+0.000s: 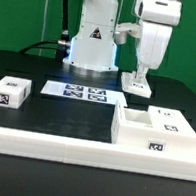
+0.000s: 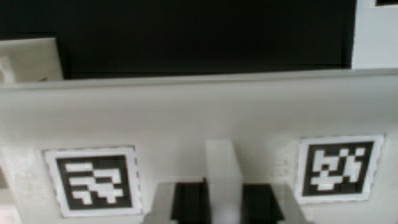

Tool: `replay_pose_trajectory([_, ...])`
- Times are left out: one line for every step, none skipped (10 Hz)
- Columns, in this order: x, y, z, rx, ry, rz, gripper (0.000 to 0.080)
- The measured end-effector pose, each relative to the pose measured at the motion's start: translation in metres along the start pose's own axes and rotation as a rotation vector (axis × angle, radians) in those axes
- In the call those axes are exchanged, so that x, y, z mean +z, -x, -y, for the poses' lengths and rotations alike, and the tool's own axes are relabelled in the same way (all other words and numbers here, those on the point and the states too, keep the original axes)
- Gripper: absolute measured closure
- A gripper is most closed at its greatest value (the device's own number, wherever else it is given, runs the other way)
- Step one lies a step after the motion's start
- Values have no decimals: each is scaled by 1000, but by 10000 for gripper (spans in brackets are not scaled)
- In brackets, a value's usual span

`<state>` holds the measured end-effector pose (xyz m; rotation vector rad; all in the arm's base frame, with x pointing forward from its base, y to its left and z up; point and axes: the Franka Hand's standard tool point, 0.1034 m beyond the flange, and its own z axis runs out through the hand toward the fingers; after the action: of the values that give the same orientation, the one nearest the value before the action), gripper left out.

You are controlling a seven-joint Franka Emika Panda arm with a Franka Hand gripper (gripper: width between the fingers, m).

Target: Assemble cabinet

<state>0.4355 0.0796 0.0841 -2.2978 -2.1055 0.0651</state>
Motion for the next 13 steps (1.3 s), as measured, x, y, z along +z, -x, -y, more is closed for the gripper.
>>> replay_pose_trajectory([2,1,-1,2,-3,-2,731])
replay_pose_trajectory([7,1,-8,9,-10,-11,731])
replay_pose_trajectory([10,1,-16,17,-10,-18,731])
replay_pose_trajectory([13,3,-19,23,-20,-17,731])
replay_pose_trajectory([15,5,-19,27,-29,-15,731])
replay_pose_trajectory([14,6,-19,32,-34,-14,731])
replay_pose_trajectory([15,6,-19,31,-35,-13,731])
replay_pose_trajectory([15,6,-19,31,-35,-13,731])
replay_pose_trajectory([15,6,-19,31,-36,-13,731])
replay_pose_trajectory([15,8,-19,30,-35,-13,731])
replay_pose_trajectory([14,8,-21,33,-33,-14,731])
replay_pose_trajectory([14,8,-21,33,-32,-14,731])
replay_pose_trajectory([14,9,-22,34,-32,-14,731])
